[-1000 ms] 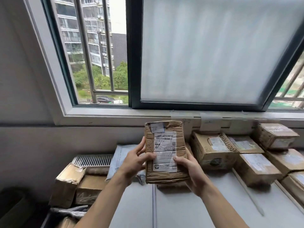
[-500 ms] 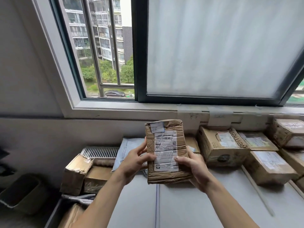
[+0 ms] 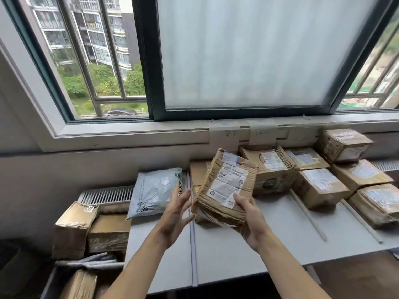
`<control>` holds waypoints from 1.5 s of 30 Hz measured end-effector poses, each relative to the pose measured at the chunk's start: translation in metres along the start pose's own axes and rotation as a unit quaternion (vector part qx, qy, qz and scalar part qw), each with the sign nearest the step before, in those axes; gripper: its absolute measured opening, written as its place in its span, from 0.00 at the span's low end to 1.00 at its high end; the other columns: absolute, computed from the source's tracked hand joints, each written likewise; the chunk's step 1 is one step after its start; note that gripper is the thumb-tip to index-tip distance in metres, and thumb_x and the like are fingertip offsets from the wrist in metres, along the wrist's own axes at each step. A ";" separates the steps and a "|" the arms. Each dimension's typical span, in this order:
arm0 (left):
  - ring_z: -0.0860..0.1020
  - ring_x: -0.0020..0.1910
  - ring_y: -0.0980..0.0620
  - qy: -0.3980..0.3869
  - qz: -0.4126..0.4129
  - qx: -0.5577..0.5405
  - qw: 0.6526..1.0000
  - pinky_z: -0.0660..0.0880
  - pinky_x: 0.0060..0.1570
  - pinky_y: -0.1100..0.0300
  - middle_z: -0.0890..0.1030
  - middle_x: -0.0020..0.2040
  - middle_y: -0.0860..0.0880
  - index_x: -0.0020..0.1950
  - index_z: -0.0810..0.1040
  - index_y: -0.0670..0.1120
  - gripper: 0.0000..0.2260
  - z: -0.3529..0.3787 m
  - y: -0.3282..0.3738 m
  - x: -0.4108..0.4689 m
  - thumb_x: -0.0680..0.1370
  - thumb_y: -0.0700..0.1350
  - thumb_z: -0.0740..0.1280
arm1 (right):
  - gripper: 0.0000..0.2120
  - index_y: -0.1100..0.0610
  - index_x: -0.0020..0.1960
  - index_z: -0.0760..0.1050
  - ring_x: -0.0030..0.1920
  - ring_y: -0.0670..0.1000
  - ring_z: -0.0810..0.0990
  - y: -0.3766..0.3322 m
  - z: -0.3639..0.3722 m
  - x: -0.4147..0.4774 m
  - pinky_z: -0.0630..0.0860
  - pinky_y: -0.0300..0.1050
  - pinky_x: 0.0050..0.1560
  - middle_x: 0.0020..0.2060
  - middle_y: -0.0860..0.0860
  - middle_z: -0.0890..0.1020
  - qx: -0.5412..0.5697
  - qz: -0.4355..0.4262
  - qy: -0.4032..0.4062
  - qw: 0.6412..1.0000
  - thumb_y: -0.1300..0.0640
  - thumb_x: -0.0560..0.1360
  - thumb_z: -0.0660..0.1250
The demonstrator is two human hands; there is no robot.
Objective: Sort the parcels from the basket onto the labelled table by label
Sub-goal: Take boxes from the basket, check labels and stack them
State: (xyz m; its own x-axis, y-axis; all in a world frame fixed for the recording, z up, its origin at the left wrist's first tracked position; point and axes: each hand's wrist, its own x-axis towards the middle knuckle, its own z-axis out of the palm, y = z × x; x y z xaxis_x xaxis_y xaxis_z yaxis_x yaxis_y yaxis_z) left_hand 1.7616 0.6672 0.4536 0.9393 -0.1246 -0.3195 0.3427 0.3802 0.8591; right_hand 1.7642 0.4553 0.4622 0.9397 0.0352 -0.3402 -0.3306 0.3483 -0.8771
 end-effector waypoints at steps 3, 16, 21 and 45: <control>0.72 0.71 0.54 -0.018 -0.041 -0.012 0.999 0.64 0.75 0.40 0.80 0.61 0.64 0.81 0.48 0.64 0.58 0.013 -0.032 -0.002 0.60 0.64 0.81 | 0.17 0.43 0.67 0.72 0.47 0.50 0.87 0.020 -0.004 0.001 0.80 0.45 0.40 0.58 0.50 0.87 0.043 0.018 0.067 0.997 0.51 0.80 0.68; 0.81 0.51 0.51 0.126 -0.077 -0.005 0.989 0.81 0.48 0.48 0.85 0.59 0.47 0.65 0.75 0.57 0.26 0.039 -0.060 0.040 0.70 0.52 0.78 | 0.37 0.43 0.76 0.55 0.68 0.53 0.73 0.026 -0.044 0.021 0.71 0.59 0.72 0.69 0.51 0.71 -0.065 0.000 0.172 0.983 0.46 0.76 0.74; 0.81 0.44 0.48 0.158 -0.103 0.049 0.981 0.81 0.43 0.47 0.81 0.60 0.41 0.69 0.64 0.48 0.44 0.043 -0.034 0.083 0.59 0.59 0.81 | 0.32 0.44 0.73 0.65 0.64 0.49 0.78 -0.006 -0.071 0.071 0.72 0.54 0.71 0.65 0.49 0.78 -0.149 -0.034 0.128 0.980 0.52 0.73 0.75; 0.73 0.64 0.52 0.300 -0.038 0.224 0.926 0.69 0.65 0.56 0.75 0.65 0.54 0.76 0.70 0.47 0.27 0.059 -0.012 0.293 0.82 0.60 0.65 | 0.36 0.45 0.84 0.51 0.79 0.54 0.60 -0.042 -0.067 0.290 0.62 0.58 0.79 0.79 0.50 0.60 -0.284 0.001 0.030 0.958 0.50 0.83 0.66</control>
State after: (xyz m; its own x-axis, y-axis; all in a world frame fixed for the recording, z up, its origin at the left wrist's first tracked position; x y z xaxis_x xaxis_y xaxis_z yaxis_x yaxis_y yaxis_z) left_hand 2.0339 0.5718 0.3735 0.7809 0.4483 -0.4350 0.5054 -0.0441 0.8618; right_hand 2.0446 0.3876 0.3775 0.9382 -0.0255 -0.3452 -0.3423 -0.2174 -0.9141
